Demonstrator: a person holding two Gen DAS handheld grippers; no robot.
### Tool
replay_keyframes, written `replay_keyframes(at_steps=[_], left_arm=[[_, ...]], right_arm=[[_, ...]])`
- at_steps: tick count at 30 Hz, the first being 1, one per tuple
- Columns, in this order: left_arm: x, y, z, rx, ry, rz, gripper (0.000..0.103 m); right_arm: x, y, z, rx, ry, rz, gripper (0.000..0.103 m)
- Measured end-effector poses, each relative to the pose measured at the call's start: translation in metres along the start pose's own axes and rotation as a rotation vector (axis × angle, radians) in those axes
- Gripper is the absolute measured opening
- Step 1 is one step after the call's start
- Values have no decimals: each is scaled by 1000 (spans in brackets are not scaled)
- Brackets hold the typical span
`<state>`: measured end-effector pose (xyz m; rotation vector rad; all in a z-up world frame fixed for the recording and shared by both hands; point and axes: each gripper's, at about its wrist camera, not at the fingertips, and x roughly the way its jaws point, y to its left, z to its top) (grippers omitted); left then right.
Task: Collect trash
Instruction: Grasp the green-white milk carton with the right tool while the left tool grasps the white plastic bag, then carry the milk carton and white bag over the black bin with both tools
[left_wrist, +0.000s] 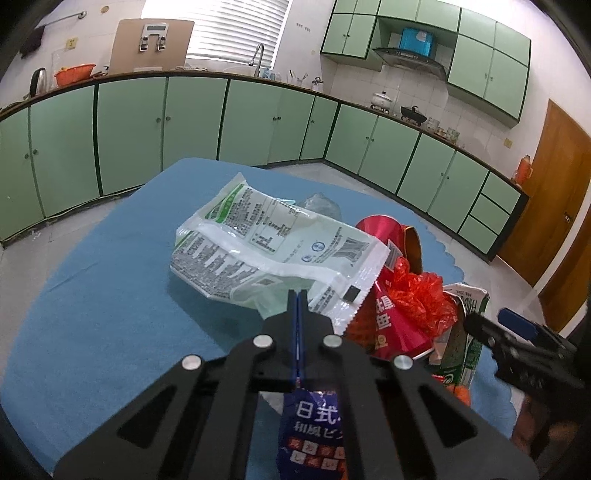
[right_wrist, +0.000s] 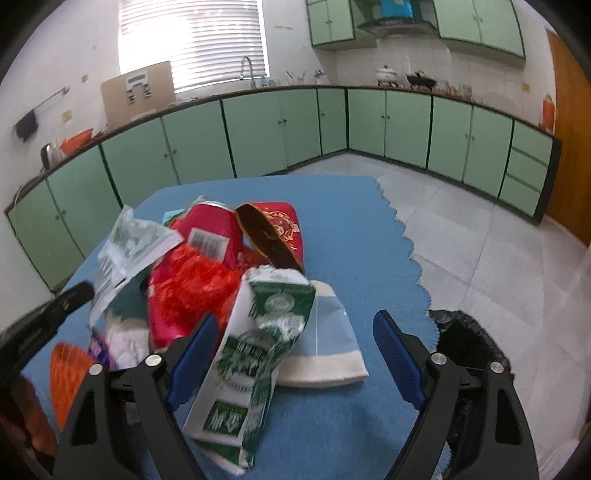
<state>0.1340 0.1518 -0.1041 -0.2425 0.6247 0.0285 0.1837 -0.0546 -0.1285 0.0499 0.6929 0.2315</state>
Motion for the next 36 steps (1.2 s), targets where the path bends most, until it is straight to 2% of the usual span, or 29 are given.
replay_keyframes(at_steps=[2,3,6,7,10,14,16,20,27,29,31,33,36], left_arm=[[0,2,1,-1,17,1,1],[-1,6,2,-5,21,2,7],[-2,11,4,-22,30,11,57],[-2,12,4,-29,31,9,63],[3,12,4,-26,55,-3,71],[4,8,6,-25,66,-25,74],[1,-1,9,20,45,-21,80],[5,-19,13,79,49,-38,80],[30,-30,15,130,101,31,80],[36,-31,17,133,110,61,76],[44,-26,22,107,134,73,64],[46,-20,23,88,140,78,58],[43,-20,24,89,116,85,46]], right_arm=[[8,-5,3,32,22,21,78],[11,-6,4,45,28,32,75],[18,-9,7,67,40,57,68],[20,-9,7,69,46,68,61],[22,-7,8,69,61,118,47],[19,-5,7,50,51,125,43],[17,-5,8,47,42,122,42],[13,-8,10,51,27,119,42],[9,-15,13,52,15,114,42],[9,-16,13,54,12,112,42],[9,-17,14,56,11,114,42],[8,-18,15,57,9,115,42],[8,-19,15,53,7,111,42]])
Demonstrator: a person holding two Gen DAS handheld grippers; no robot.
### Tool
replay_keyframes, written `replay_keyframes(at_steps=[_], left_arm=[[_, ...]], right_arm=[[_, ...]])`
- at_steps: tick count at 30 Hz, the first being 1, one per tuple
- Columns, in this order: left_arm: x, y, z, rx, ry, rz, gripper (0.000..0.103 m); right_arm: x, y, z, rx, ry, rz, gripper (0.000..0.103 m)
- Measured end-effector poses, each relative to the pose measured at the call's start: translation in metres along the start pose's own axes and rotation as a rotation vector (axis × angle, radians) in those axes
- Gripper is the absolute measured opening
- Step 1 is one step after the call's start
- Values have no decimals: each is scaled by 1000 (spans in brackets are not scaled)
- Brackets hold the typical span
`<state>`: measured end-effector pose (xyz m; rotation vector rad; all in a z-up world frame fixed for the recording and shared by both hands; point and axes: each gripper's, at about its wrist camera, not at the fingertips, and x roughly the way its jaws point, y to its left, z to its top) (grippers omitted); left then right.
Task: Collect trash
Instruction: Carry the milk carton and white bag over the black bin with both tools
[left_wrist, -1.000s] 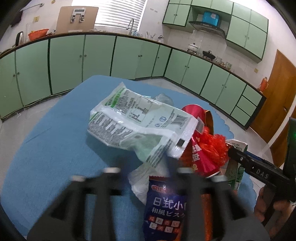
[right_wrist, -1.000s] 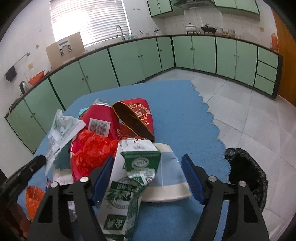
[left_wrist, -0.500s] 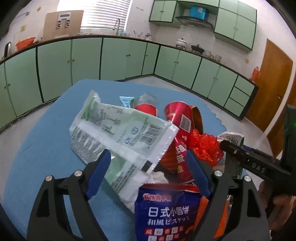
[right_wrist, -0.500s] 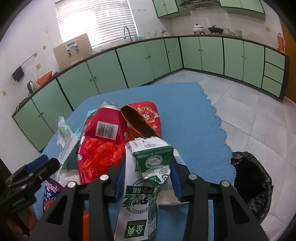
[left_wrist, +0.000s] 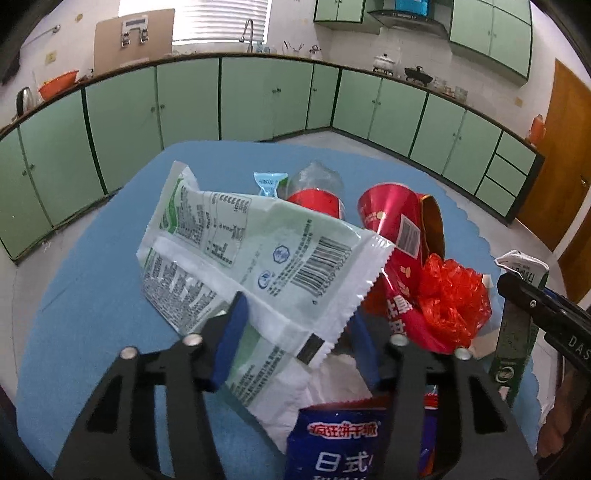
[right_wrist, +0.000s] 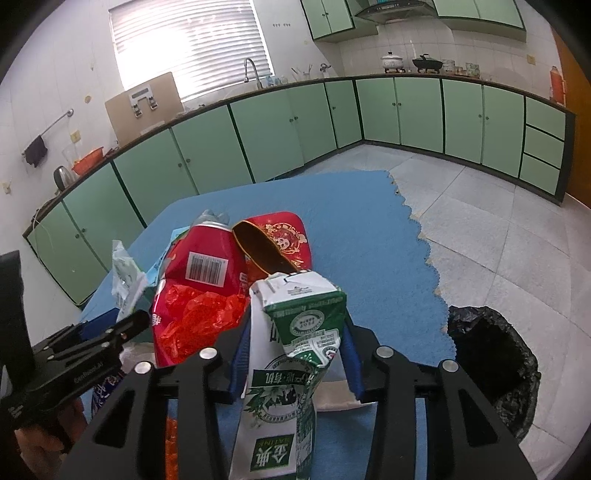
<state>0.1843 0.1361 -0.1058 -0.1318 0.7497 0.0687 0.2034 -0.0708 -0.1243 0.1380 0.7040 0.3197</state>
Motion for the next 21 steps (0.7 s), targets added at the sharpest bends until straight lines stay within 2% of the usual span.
replay_keyframes(at_steps=[1,4,11,12,16,21], left_arm=[[-2,0,0,0,-12,-3,37],[-10,-2,-1,15,-48,2,21],[-40,1,7,5,-171,4,10],[-48,4,9,-5,-198,2,2],[-75,13,15,-33,-283,-9,0],[-99,11,20,-48,-348,-31,0]], right_arm=[[0,0,-1,-1,0,-1,42],[0,-1,-1,2,0,1,42],[-12,5,2,-35,-27,7,42],[-15,6,3,-36,-33,10,42],[-28,9,10,-46,-65,37,42],[-45,10,19,-38,-100,65,42]])
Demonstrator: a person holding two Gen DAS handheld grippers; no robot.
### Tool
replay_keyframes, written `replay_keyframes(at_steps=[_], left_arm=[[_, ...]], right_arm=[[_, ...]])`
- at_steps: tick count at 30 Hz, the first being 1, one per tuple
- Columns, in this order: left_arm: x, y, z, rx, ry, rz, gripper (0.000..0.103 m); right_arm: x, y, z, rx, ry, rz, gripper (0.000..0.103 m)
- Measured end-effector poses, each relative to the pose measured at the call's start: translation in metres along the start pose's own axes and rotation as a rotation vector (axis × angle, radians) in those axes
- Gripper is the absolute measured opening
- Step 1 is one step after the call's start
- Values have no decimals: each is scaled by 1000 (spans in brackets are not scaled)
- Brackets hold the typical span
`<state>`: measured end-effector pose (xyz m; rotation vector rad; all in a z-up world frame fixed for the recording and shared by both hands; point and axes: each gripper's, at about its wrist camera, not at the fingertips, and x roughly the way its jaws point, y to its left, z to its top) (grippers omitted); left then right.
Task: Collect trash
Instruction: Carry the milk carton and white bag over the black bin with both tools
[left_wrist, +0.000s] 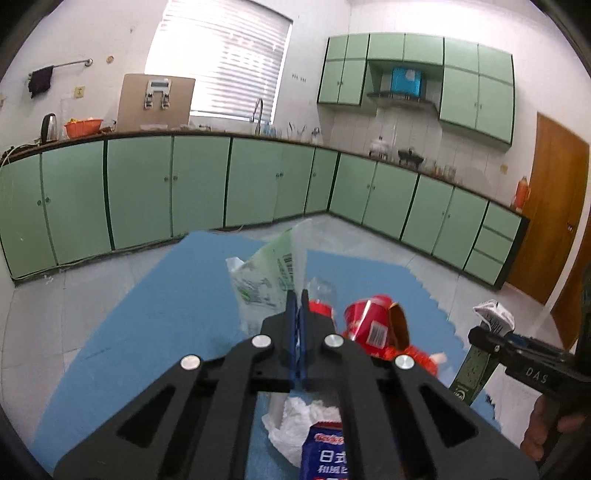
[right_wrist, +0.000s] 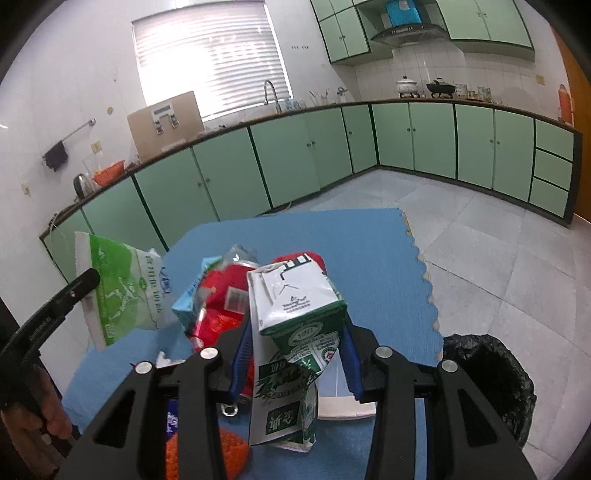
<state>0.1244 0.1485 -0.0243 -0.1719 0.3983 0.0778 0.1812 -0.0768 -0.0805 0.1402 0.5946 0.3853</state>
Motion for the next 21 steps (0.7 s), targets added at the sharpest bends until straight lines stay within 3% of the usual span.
replay_keyframes(at_steps=[5,11,21], left_arm=[[-31,-20,17,29,-105,-3,0],[-53,-55,27,54,-157,-73,0],[-22,-152,4,103,-40,-294,0]], right_arm=[[-20,-7,10,13,-42,25,42],[-49,-18,20,20,-92,-6,42],[-101,-60,23,29,-128,-156,42]])
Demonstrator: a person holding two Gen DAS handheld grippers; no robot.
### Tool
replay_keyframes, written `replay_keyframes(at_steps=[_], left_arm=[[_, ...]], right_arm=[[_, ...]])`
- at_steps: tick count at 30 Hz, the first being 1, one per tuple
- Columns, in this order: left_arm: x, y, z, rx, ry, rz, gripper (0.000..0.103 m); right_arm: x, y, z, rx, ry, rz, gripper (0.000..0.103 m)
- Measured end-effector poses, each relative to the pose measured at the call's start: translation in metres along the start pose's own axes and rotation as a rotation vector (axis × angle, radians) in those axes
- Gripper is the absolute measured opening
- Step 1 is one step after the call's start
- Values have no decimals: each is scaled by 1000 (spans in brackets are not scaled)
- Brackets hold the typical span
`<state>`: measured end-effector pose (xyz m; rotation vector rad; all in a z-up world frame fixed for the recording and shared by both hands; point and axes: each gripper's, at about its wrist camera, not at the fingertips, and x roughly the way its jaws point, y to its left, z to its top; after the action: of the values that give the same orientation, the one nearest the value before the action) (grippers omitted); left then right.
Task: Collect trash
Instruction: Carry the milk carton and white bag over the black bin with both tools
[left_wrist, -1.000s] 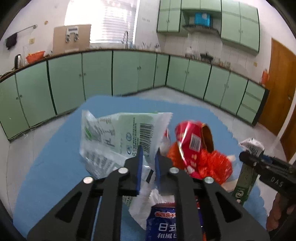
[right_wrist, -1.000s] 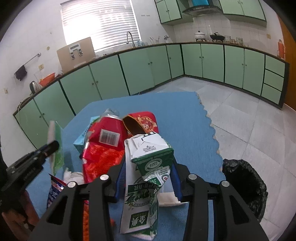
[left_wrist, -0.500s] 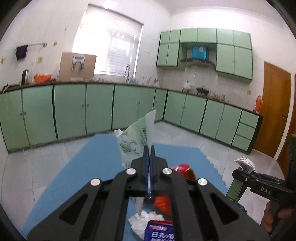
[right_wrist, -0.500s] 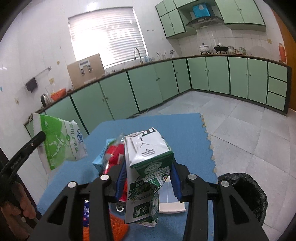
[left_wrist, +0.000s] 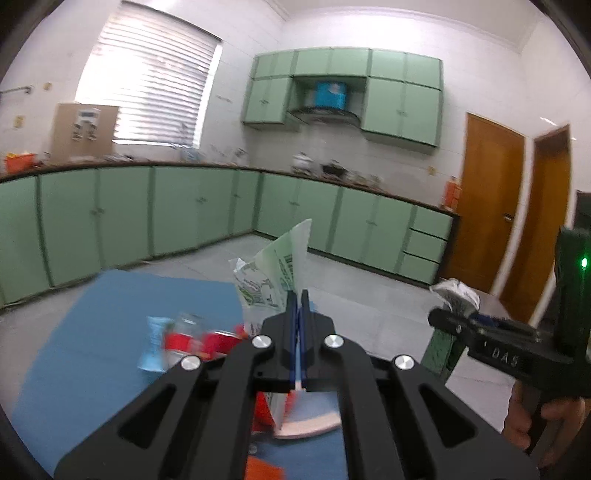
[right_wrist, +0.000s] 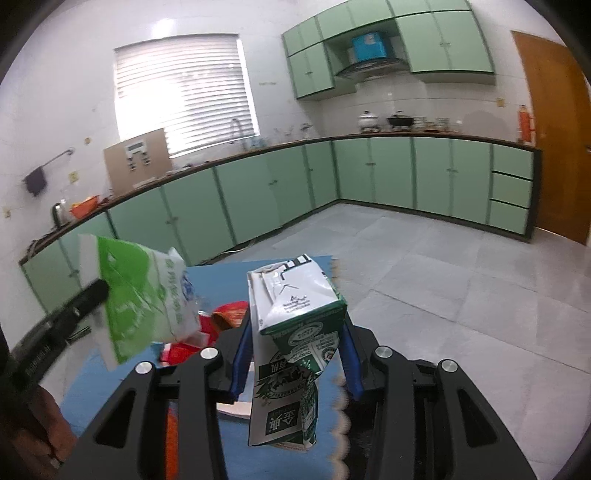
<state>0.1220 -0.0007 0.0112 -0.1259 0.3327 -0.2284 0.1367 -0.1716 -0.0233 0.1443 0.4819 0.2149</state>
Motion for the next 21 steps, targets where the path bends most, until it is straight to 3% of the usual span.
replay_keyframes(at_steps=[5,10,21], left_arm=[[36,-52,-22,39,57,-131,0],[77,-89,-46,60,123,-208,0],[165,-115,-101,52,241,-305,0]], right_arm=[[-12,-46,-7,30,22,-115,42],[-11,-87,-14,49,47,-211,42],[20,-153,-38,88,96,-307,41]])
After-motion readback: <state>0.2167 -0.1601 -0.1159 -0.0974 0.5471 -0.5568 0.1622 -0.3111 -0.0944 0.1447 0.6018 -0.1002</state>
